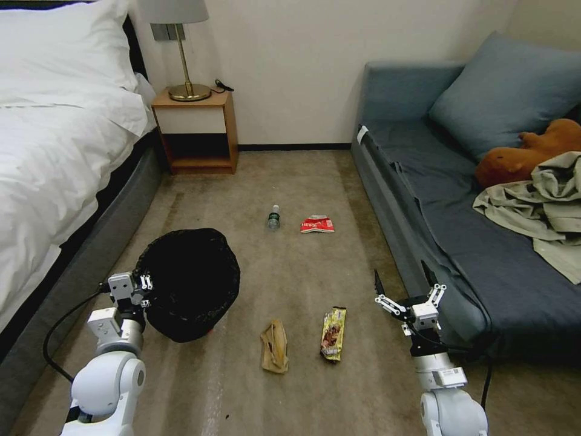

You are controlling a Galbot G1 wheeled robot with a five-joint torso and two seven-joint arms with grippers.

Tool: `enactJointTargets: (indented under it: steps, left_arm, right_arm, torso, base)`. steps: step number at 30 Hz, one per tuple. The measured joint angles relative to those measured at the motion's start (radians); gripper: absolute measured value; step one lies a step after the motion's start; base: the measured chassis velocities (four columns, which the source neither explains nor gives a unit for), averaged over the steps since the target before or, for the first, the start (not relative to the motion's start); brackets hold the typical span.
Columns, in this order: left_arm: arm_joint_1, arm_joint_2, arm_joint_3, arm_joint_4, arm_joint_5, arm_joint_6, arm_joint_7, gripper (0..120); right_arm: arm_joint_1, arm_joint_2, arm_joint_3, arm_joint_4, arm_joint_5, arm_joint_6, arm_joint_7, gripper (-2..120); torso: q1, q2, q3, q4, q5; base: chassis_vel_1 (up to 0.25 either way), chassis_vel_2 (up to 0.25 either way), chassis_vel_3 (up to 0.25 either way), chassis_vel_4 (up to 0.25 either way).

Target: Pick up the trash bin, then pick up the garbage on the floor and place it into the trash bin.

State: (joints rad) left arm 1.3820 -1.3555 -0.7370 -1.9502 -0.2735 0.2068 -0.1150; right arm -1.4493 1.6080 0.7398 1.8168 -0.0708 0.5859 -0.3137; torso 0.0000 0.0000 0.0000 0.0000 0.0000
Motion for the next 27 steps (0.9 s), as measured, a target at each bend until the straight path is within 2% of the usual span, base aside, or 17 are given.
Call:
enactJointTargets:
  steps: [19,20,21,23,24,26,27]
  left_arm:
    - [0.002,0.001,-0.003,0.003,-0.001,-0.006,0.000,5]
    - [0.002,0.002,-0.004,0.003,-0.001,-0.006,0.000,5]
    - [0.002,0.002,-0.004,0.003,-0.001,-0.006,0.000,5]
    - [0.002,0.003,-0.004,0.003,-0.001,-0.007,0.001,5]
    - [0.002,0.003,-0.004,0.003,-0.001,-0.007,0.001,5]
    - [0.001,0.005,-0.004,0.003,-0.001,-0.007,0.000,5]
    - [0.001,0.005,-0.004,0.003,-0.001,-0.007,0.000,5]
  right_arm:
    - [0.006,0.000,-0.019,0.003,0.001,-0.006,0.026,100]
    - [0.008,0.000,-0.037,0.019,-0.002,-0.046,0.036,100]
    - [0.008,0.000,-0.037,0.019,-0.002,-0.046,0.036,100]
    - [0.008,-0.008,-0.071,0.058,-0.003,-0.184,0.066,100]
    - [0.008,-0.008,-0.071,0.058,-0.003,-0.184,0.066,100]
    - [0.020,-0.049,-0.094,0.100,0.015,-0.362,0.088,100]
    - [0.020,-0.049,-0.094,0.100,0.015,-0.362,0.088,100]
  torso:
    - [0.000,0.000,0.000,-0.0002,0.0000]
    - [0.000,0.000,0.000,-0.0001,0.0000]
    - [0.000,0.000,0.000,-0.0001,0.0000]
    - [0.000,0.000,0.000,0.0000,0.0000]
    - [0.000,0.000,0.000,0.0000,0.0000]
    - [0.000,0.000,0.000,0.0000,-0.0001]
    - [0.000,0.000,0.000,0.0000,-0.0001]
  base:
    - [-0.016,0.012,0.012,-0.018]
    - [0.000,0.000,0.000,0.000]
    - [0.000,0.000,0.000,0.000]
    - [0.000,0.000,0.000,0.000]
    - [0.000,0.000,0.000,0.000]
    - [0.000,0.000,0.000,0.000]
    - [0.000,0.000,0.000,0.000]
